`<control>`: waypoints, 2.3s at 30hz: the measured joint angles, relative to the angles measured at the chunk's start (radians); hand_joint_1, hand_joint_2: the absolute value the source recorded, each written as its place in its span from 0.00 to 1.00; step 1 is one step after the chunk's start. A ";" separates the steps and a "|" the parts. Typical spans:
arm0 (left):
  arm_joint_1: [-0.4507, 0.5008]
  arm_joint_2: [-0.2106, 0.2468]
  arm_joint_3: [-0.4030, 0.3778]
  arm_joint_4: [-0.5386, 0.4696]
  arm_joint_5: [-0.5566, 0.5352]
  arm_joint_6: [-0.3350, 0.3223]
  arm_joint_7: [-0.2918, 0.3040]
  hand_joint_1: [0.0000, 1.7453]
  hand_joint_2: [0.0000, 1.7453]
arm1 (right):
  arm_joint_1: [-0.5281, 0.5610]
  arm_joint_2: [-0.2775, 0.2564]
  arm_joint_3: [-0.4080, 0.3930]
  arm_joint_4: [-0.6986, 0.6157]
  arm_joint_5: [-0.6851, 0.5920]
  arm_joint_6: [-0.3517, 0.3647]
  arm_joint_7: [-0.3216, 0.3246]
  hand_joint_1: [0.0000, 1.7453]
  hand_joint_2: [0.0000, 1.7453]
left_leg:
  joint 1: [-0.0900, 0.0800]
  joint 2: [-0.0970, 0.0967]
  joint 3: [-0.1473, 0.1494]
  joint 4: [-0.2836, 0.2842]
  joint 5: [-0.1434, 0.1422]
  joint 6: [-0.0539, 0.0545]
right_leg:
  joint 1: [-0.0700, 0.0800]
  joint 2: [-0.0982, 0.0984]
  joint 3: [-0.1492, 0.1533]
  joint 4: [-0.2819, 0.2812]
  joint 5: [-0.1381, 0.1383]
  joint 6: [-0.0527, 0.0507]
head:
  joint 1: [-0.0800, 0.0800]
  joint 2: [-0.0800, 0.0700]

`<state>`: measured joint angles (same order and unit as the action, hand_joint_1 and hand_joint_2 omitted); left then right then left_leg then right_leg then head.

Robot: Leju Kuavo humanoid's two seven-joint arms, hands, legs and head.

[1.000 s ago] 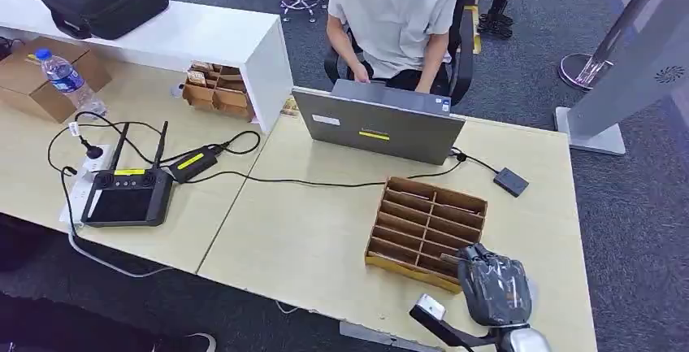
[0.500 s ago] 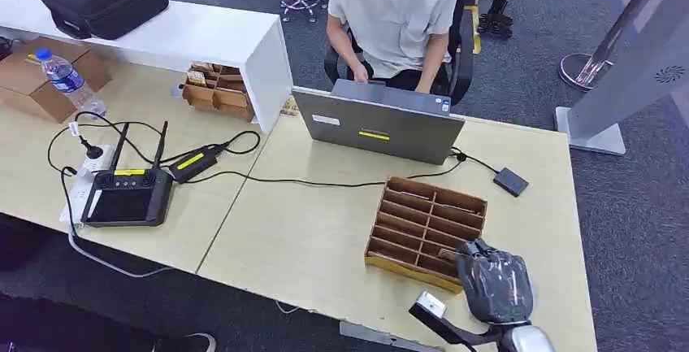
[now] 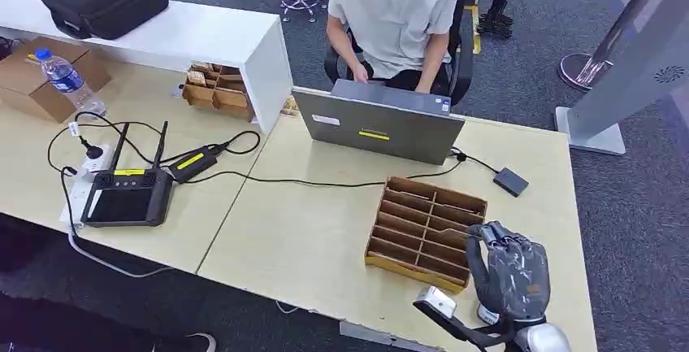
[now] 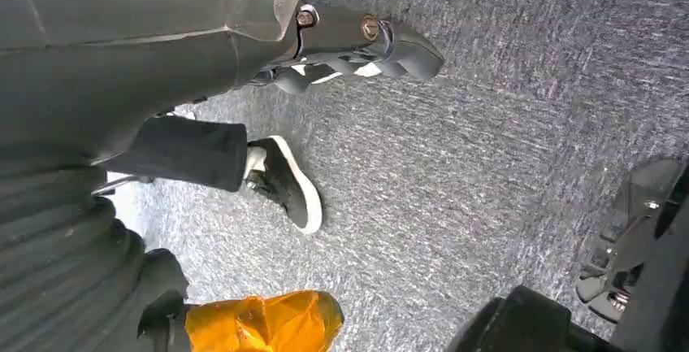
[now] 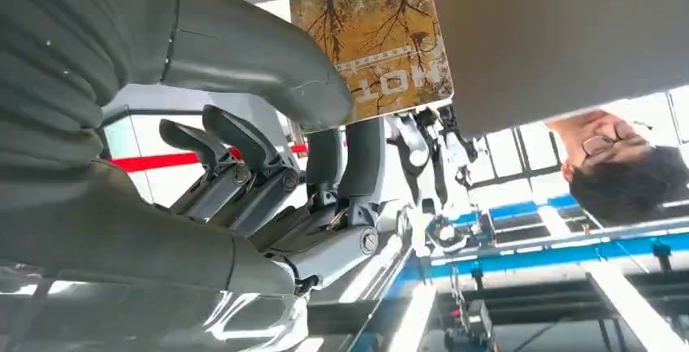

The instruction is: Pass the card to the sensor for recognition and then transmit it.

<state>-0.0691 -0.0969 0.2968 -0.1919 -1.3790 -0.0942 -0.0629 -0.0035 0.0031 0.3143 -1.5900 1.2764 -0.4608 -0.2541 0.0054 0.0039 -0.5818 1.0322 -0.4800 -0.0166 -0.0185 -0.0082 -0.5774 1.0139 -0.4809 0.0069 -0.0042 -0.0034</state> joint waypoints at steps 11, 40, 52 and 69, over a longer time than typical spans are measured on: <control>-0.023 -0.021 0.000 0.000 -0.035 -0.029 0.034 0.00 1.00 | -0.083 0.033 0.000 -0.022 -0.014 -0.018 -0.014 1.00 1.00 | 0.000 0.000 0.000 0.000 0.001 -0.001 | 0.000 0.000 0.000 0.000 0.001 0.000 | 0.000 0.000; -0.077 -0.068 -0.085 0.000 -0.152 -0.086 0.066 0.00 1.00 | -0.700 0.124 0.021 0.430 0.255 0.118 0.256 1.00 1.00 | 0.000 0.000 0.000 0.001 0.004 -0.002 | 0.000 0.000 -0.001 0.002 0.003 0.000 | 0.000 0.000; -0.078 -0.092 -0.099 0.000 -0.150 -0.131 0.090 0.00 1.00 | -0.737 0.132 -0.012 0.565 0.267 0.090 0.249 0.00 1.00 | 0.000 0.000 0.000 0.000 0.004 -0.002 | 0.000 0.000 -0.001 0.002 0.003 0.000 | 0.000 0.000; -0.071 -0.066 -0.098 0.000 -0.129 -0.125 0.019 0.00 1.00 | -0.754 0.053 0.005 0.598 0.279 0.101 0.378 0.00 1.00 | 0.000 -0.001 -0.001 0.001 0.004 -0.002 | 0.000 -0.001 -0.002 0.003 0.003 0.000 | 0.000 0.000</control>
<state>-0.1401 -0.1629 0.1984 -0.1919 -1.5080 -0.2190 -0.0443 -0.7572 0.0560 0.3189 -0.9922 1.5557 -0.3601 0.1236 0.0054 0.0027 -0.5831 1.0328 -0.4760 -0.0184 -0.0185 -0.0089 -0.5792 1.0164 -0.4779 0.0065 -0.0042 -0.0034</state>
